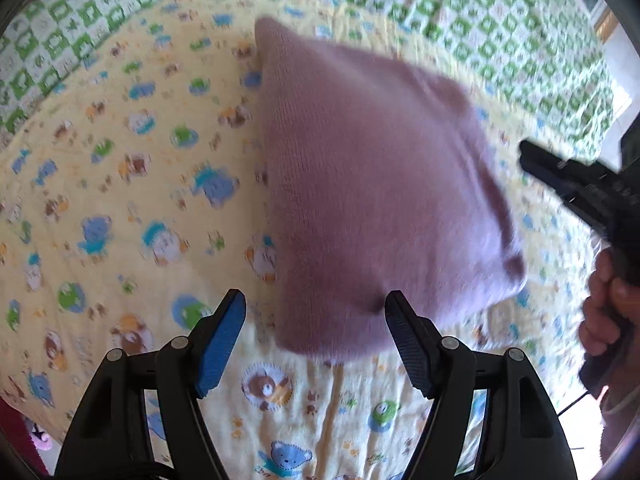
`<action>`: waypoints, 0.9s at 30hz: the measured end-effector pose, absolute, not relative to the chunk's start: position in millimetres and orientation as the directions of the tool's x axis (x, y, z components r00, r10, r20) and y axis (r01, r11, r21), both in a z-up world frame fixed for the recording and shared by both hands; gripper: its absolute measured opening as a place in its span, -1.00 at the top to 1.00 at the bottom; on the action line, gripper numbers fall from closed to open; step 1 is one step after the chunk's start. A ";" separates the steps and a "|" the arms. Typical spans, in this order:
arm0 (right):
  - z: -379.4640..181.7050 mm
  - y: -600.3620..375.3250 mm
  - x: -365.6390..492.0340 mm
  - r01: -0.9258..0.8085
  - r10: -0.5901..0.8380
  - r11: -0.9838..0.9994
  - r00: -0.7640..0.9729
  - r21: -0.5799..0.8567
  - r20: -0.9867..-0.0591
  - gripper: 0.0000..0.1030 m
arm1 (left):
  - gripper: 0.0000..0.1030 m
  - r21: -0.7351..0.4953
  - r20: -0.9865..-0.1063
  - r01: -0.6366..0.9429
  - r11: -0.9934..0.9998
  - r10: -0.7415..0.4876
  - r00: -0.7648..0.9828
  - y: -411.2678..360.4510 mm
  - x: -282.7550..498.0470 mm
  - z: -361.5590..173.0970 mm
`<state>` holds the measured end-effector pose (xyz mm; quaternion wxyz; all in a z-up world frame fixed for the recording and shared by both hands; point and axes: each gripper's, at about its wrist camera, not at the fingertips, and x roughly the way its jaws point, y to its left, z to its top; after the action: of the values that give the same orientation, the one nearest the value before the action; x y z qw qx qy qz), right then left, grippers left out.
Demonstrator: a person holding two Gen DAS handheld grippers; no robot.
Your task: Fold small clothes
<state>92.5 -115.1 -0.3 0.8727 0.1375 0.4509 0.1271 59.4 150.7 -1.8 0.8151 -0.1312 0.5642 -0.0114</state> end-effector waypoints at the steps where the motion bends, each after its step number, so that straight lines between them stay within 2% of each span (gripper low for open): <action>1: 0.6 -111.8 99.4 -0.105 0.351 0.928 0.563 0.357 -0.748 0.41 | -0.41 -0.238 -0.904 -0.138 0.961 -0.167 0.394 155.0 65.1 7.4; 6: -7.4 -98.8 130.2 -0.126 0.365 0.926 0.541 0.357 -0.757 0.41 | -0.41 -0.295 -0.868 -0.150 0.944 -0.199 0.455 160.5 96.3 21.3; 10: -32.6 -98.9 150.8 -0.093 0.312 0.947 0.488 0.307 -0.815 0.41 | -0.39 -0.265 -0.906 -0.147 0.953 -0.194 0.377 151.1 123.2 -5.7; 14: -63.8 -113.4 165.2 -0.025 0.266 0.959 0.427 0.283 -0.864 0.47 | -0.45 -0.319 -0.910 -0.174 0.932 -0.250 0.331 151.9 132.2 -28.6; 22: -43.8 -123.7 149.5 -0.024 0.314 0.939 0.472 0.344 -0.824 0.41 | -0.46 -0.274 -0.912 -0.170 0.946 -0.200 0.357 154.1 115.5 -7.7; 25: -29.3 -128.7 126.1 -0.026 0.324 0.932 0.508 0.362 -0.798 0.19 | -0.58 -0.218 -0.916 -0.168 0.961 -0.142 0.374 154.1 97.5 1.7; 27: -22.2 -129.6 113.8 -0.029 0.331 0.928 0.524 0.371 -0.785 0.01 | -0.59 -0.188 -0.919 -0.157 0.970 -0.117 0.376 150.8 86.9 5.5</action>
<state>113.8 -129.6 -22.2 0.8583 0.1582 0.4767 0.1047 86.9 150.8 5.5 0.8203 -0.1228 0.5585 0.0124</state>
